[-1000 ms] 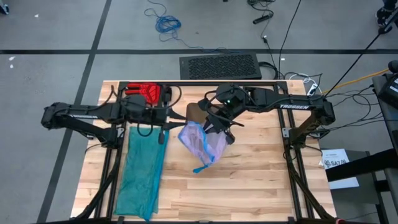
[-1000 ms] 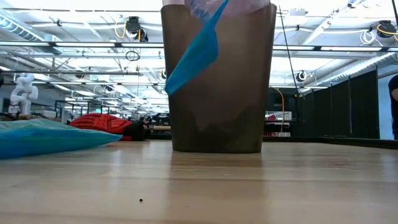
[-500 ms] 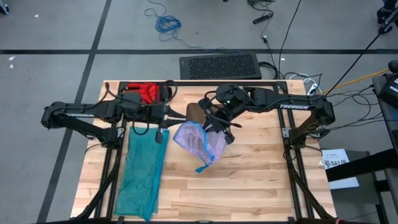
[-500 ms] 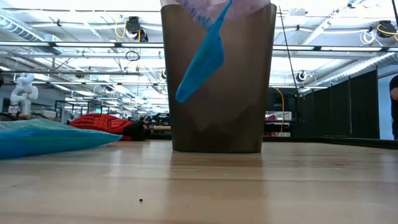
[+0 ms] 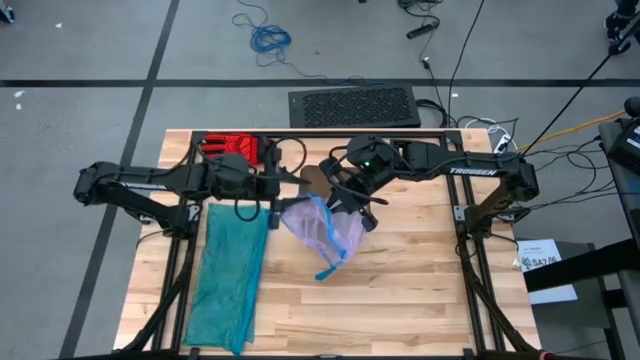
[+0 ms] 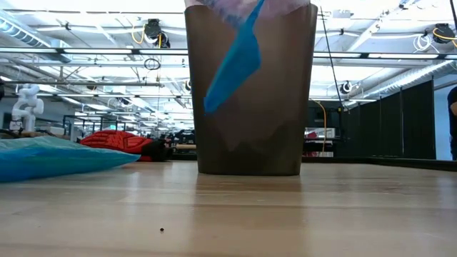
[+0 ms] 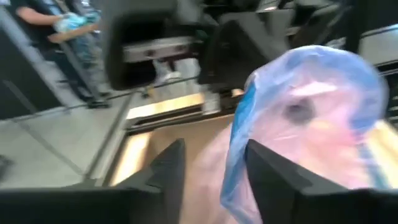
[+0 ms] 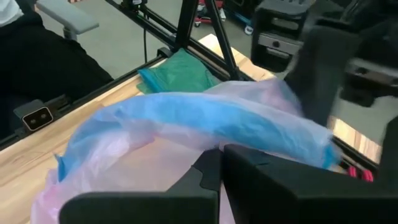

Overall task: Place trash/remove bag and relplace
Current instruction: Remove the pink trash bag from the black trash bin

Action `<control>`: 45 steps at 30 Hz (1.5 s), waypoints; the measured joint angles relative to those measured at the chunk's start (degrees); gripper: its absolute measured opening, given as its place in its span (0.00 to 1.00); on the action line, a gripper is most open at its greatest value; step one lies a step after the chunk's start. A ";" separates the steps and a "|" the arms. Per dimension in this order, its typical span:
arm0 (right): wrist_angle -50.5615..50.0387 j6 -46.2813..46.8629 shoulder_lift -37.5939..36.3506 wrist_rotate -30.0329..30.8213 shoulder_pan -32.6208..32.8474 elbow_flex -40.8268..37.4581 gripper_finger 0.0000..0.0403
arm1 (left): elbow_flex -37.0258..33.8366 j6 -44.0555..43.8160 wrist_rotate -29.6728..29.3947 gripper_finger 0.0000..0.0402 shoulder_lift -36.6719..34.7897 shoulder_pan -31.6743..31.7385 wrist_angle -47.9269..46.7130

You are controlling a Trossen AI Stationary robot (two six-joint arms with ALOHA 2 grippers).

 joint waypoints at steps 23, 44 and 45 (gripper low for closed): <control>-2.99 6.79 -0.77 18.17 0.01 -0.04 0.11 | 4.76 15.87 -24.64 0.00 0.22 -15.69 -3.78; 2.59 2.49 4.36 2.54 -3.50 -0.02 0.43 | 4.76 16.65 -27.29 0.00 0.22 -18.64 -2.40; 2.61 2.51 4.93 2.54 -3.42 -0.02 0.38 | 4.76 16.63 -27.29 0.00 0.22 -18.66 -2.35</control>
